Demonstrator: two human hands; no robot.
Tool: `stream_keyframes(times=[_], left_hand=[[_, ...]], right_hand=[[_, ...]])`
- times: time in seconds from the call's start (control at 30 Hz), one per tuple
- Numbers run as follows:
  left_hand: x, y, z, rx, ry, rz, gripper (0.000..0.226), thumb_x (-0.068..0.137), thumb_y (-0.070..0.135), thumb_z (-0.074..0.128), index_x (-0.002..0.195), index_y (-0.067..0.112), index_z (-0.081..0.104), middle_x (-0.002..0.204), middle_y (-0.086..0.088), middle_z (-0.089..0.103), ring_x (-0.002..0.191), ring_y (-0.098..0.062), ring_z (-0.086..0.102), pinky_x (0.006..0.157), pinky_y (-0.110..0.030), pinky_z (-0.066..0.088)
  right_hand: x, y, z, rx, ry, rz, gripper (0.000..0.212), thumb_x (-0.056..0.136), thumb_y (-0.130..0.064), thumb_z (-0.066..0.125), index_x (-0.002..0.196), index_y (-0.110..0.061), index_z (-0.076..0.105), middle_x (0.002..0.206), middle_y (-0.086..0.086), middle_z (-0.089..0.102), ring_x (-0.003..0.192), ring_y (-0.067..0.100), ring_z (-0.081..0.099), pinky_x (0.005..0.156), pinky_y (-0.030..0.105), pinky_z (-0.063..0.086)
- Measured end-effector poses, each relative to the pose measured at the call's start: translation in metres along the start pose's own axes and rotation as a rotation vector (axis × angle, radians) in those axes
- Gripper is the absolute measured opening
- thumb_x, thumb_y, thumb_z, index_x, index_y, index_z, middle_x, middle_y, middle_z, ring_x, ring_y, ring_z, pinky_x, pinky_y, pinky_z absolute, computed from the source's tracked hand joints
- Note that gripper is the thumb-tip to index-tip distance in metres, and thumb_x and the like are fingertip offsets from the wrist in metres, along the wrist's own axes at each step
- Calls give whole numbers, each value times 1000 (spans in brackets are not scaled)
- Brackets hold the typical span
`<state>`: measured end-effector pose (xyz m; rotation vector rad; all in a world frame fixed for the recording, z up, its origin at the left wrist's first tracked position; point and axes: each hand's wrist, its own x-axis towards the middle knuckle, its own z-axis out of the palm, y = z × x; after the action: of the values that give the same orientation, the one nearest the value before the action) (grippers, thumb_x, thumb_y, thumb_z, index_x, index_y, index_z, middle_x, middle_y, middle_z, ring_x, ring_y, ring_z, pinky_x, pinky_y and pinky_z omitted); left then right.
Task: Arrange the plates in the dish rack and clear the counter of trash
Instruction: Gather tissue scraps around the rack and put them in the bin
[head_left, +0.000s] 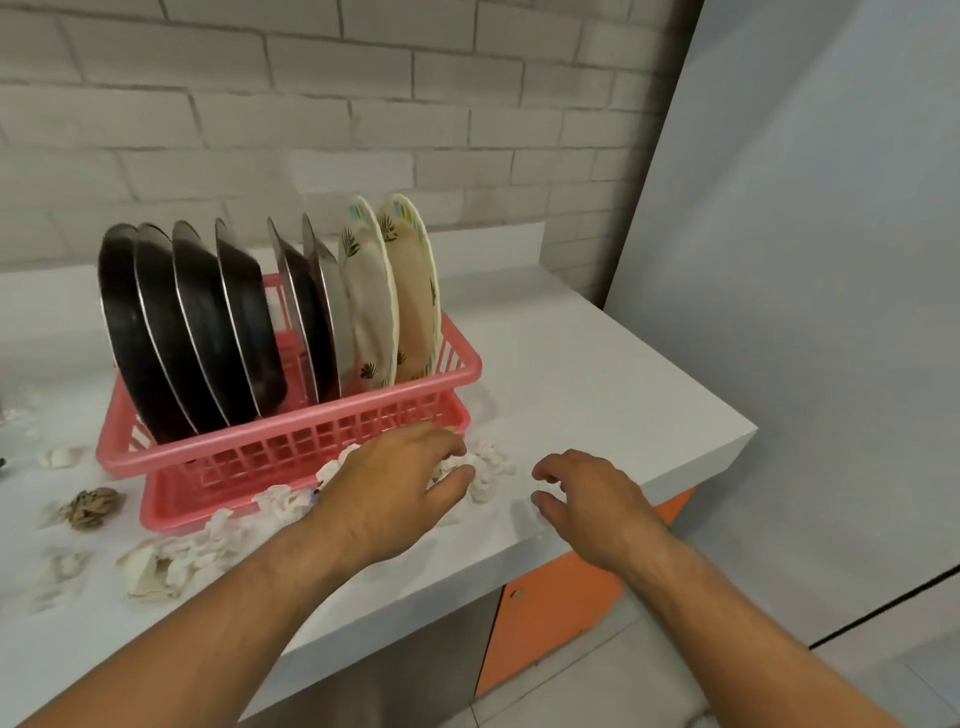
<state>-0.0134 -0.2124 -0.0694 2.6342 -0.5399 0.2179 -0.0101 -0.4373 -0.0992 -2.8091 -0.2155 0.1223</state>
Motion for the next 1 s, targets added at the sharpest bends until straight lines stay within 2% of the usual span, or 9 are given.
stream_keyframes(times=[0.2,0.3,0.4,0.53,0.63,0.73,0.83,0.9,1.0], left_hand=[[14,-1,8,76,33,-67,31,93,46,49,118,32,61,117,18,60,106,-4,55,91,-23,46],[14,-1,13,100,44,-115,31,93,48,48,118,34,61,117,19,60,105,-3,56,90,-24,48],[9,1,18,105,37,-175,31,93,50,47,118,36,60,118,21,59,106,-2,55,89,-24,49],[3,3,21,124,49,-229,30,93,50,49,117,37,60,120,21,59,108,-3,55,92,-26,49],[4,5,24,129,49,-261,30,93,48,49,118,36,60,119,21,59,107,-4,55,92,-25,48],[15,11,30,156,20,-253,29,94,44,48,119,34,59,118,17,58,107,-6,53,90,-25,46],[31,19,42,245,-90,-224,34,96,44,43,124,29,55,121,9,57,112,-13,51,94,-31,45],[45,22,52,330,-153,-220,38,96,46,41,126,25,52,124,4,57,111,-17,53,93,-33,46],[64,24,63,464,-235,-241,42,96,49,42,125,20,51,123,-2,57,110,-21,53,88,-34,45]], right_hand=[[59,10,2,-26,-131,-208,47,95,-31,55,140,-27,43,143,-7,42,122,17,49,96,28,42],[85,9,7,-58,-218,-346,57,92,-32,60,144,-29,37,150,-10,34,128,17,43,103,33,41],[104,8,12,-64,-266,-404,52,93,-34,58,141,-33,40,145,-9,42,125,19,46,101,38,43],[113,14,19,-91,-203,-423,35,100,-28,45,134,-27,52,134,-4,53,120,20,50,99,31,41],[106,26,27,-44,-140,-389,32,103,-23,38,128,-23,57,124,0,57,111,22,56,92,27,41],[99,40,27,123,-97,-275,30,101,-16,37,125,-19,55,120,2,61,105,20,58,89,27,46],[87,50,22,246,-131,-226,32,99,-10,37,126,-21,49,110,-3,61,94,11,58,75,19,45],[76,53,18,302,-136,-243,29,101,-14,35,125,-24,48,103,-7,59,87,7,57,71,16,44],[64,52,11,347,-55,-250,25,104,-29,31,114,-21,52,100,-6,62,88,11,58,78,25,48]])
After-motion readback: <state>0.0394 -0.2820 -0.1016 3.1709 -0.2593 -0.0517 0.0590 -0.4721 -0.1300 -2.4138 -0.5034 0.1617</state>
